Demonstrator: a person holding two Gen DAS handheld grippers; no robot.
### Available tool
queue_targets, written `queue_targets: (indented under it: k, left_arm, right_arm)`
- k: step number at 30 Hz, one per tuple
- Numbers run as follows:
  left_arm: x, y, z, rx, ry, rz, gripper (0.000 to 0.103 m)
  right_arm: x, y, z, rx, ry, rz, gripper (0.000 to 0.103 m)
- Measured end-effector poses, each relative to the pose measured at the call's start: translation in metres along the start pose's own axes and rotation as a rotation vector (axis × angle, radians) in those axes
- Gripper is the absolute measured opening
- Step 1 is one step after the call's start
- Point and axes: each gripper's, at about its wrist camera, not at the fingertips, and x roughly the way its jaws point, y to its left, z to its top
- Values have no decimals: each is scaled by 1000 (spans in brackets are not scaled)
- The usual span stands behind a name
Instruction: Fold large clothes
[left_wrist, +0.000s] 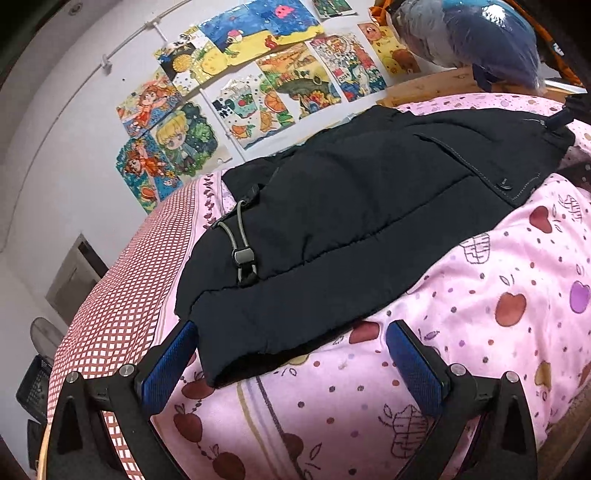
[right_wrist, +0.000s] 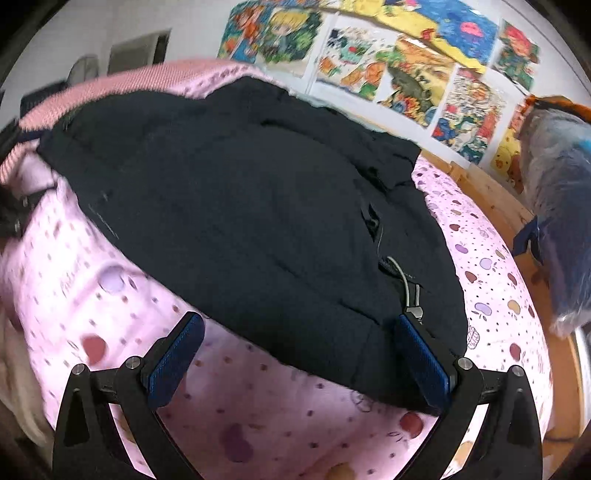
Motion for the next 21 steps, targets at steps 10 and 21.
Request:
queue_targets:
  k: [10,21]
  left_arm:
    - [5,13,6,-55,-13,-28,103]
    - [-3,17,18,-27,-69,-91,103]
  right_arm:
    - [12,1,24,8,5,-50,101]
    - [-2,-63,107,185,-9,109,101]
